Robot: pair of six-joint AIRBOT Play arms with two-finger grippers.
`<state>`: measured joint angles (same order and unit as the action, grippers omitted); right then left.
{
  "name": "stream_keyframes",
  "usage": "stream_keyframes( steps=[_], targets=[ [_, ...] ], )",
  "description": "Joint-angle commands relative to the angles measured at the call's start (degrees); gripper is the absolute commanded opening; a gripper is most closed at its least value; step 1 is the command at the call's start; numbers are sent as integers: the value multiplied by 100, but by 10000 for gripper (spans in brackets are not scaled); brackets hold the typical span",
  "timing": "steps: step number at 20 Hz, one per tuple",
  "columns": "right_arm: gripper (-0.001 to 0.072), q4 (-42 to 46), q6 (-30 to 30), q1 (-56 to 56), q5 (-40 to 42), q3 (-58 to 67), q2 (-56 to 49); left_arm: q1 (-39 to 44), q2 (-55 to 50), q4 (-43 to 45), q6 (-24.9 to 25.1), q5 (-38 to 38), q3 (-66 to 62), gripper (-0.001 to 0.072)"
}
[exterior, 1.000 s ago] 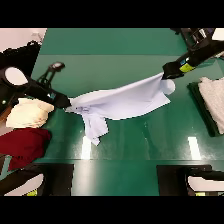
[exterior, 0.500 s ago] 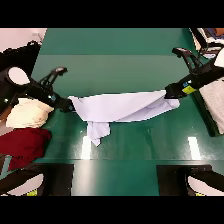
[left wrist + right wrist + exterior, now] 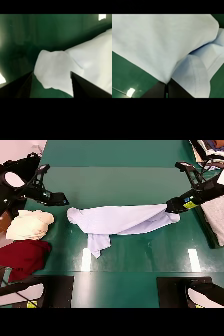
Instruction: Fold the shirts.
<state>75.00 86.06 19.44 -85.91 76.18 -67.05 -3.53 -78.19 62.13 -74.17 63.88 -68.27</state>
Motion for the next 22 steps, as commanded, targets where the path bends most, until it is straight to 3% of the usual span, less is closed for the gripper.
stream_keyframes(
  steps=[1,8,9,10,11,17,22],
  targets=[
    [10,-9,4,-2,15,-13,-44,-269,-804,-831,435,153,-24,546],
    [10,-50,4,-2,-22,-11,-378,-258,-1198,-1475,831,258,-24,543],
    [10,-46,4,-2,-20,-11,-409,-258,-1198,-1475,824,306,-24,410],
    [10,-44,4,-2,-2,-11,-417,-258,-1196,-1478,822,352,-26,125],
    [10,-42,2,-2,35,-11,-411,-269,-1180,-1482,815,413,-31,33],
    [10,350,-2,-22,398,107,223,-269,-212,-1423,691,564,-1106,23],
    [10,367,-24,-361,382,1613,765,-269,1464,-1366,691,450,-3012,24]
  ],
)
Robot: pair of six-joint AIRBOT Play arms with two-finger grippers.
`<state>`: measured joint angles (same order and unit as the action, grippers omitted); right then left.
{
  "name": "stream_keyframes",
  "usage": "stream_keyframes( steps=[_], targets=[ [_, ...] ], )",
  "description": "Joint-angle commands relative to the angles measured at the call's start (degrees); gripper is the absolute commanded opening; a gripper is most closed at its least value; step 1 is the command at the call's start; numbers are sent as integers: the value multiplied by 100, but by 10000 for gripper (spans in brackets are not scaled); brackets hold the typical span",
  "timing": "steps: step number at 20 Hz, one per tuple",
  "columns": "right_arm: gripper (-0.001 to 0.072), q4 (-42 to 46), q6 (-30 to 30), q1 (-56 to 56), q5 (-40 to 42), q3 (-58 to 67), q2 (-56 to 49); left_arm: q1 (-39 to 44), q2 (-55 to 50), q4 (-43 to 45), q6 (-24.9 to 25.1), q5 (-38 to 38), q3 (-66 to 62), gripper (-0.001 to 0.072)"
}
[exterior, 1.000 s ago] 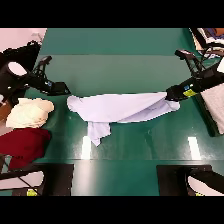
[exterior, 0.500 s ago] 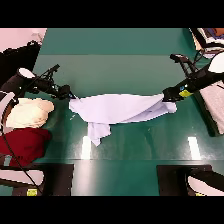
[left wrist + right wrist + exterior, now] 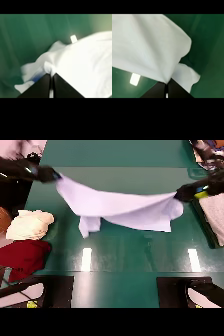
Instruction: Fold the shirts.
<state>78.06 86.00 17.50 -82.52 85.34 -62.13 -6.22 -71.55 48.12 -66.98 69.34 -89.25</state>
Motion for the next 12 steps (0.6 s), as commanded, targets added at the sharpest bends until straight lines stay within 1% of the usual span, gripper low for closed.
stream_keyframes(
  steps=[1,6,9,12],
  targets=[
    [10,61,-17,-258,39,1008,350,0,1084,35,-28,-164,-1213,24],
    [10,59,-17,-551,-221,2133,730,0,2216,101,-81,-393,-2124,24],
    [10,116,-17,-546,-529,2573,885,0,2389,122,-507,-350,-2555,23],
    [10,125,-13,-546,-925,3027,874,0,2389,120,-656,-455,-2944,23]
  ],
)
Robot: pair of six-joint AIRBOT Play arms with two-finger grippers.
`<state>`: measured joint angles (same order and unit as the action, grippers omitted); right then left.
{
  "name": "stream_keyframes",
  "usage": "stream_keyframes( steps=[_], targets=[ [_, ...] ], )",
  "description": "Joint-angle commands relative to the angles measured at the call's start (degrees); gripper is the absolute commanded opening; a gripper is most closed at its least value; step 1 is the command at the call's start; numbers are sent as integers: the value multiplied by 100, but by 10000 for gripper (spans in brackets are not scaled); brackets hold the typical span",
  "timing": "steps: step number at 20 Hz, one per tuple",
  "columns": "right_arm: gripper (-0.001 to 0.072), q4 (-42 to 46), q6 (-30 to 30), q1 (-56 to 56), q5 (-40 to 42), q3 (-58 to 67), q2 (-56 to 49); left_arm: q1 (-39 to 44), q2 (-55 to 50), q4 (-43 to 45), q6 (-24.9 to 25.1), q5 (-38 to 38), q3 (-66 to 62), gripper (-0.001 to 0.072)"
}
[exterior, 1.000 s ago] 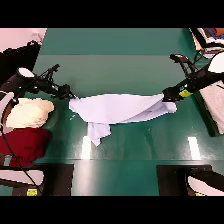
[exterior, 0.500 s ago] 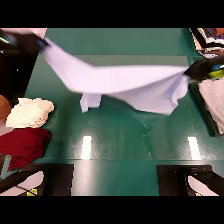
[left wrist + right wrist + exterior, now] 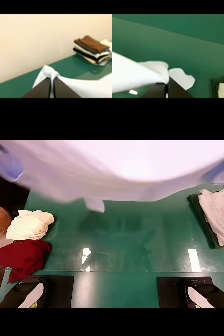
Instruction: Fold the shirts.
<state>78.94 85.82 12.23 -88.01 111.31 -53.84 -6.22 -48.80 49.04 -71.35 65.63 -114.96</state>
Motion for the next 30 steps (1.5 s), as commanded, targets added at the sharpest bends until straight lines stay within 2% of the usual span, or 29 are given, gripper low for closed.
stream_keyframes(
  steps=[1,5,9,12,14,17,19,21,22,23,24,25,28,30],
  targets=[
    [10,35,7,-20,-525,581,-20,0,114,31,-216,-87,-382,23],
    [10,28,306,-20,-1147,472,-448,0,-55,529,-221,-26,166,23],
    [10,13,437,-2,-1580,-728,-1335,0,-911,654,-330,621,1587,23],
    [10,13,409,-9,-1434,-1617,-2345,0,-1851,654,-339,656,2769,24],
    [10,11,219,-9,-942,-1987,-3047,0,-2573,656,-313,271,3351,24],
    [11,9,144,-9,-144,-1956,-3936,0,-3576,623,-175,-669,3421,24],
    [11,11,146,-9,205,-1644,-4332,0,-3864,533,-177,-1318,3388,24],
    [13,11,149,-9,520,-1196,-4640,0,-3919,496,-173,-1587,3388,28],
    [44,11,149,-9,568,-949,-4758,0,-3917,496,-177,-1543,3364,216],
    [258,11,149,-22,555,-726,-4852,-4,-3910,509,-179,-1471,3338,492],
    [459,15,142,-22,461,-481,-4927,-57,-3899,518,-179,-1231,3263,577],
    [468,17,59,-22,352,-302,-4946,-151,-3899,518,-190,-804,3126,555],
    [449,11,-289,-20,-83,-269,-4684,-466,-3775,527,-214,750,2885,555],
    [449,4,-389,-20,-157,-739,-4264,-549,-3434,881,-227,1176,3117,554]
  ],
)
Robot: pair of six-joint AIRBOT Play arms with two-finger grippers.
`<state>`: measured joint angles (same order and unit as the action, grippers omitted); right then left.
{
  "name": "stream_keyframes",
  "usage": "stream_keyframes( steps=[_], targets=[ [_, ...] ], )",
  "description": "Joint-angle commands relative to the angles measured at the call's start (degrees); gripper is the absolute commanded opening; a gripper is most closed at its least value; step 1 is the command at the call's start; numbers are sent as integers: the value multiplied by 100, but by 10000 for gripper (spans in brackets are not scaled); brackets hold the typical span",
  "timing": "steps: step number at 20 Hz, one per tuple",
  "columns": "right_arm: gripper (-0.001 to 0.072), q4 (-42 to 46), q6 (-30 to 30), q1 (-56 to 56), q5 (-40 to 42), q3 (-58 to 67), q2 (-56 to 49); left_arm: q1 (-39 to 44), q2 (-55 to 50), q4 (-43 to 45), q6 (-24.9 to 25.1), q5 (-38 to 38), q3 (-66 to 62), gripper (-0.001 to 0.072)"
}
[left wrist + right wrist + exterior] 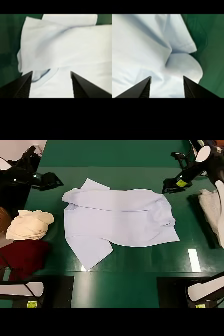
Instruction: Fold the shirts.
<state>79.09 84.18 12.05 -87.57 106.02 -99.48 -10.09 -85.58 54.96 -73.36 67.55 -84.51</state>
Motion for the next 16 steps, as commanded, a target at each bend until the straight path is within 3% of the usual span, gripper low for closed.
stream_keyframes(
  steps=[1,6,9,16],
  targets=[
    [449,-70,-234,-4,-175,-525,542,-162,522,658,-155,1005,350,554],
    [447,-667,-330,-39,101,-2221,1790,-162,1930,890,-345,966,2592,554],
    [448,-1093,-330,-214,560,-2946,2435,-160,2592,881,-592,424,4026,554],
    [428,-1808,-330,-1034,918,-3906,3403,-155,2747,-234,-398,-883,5473,553]
  ],
)
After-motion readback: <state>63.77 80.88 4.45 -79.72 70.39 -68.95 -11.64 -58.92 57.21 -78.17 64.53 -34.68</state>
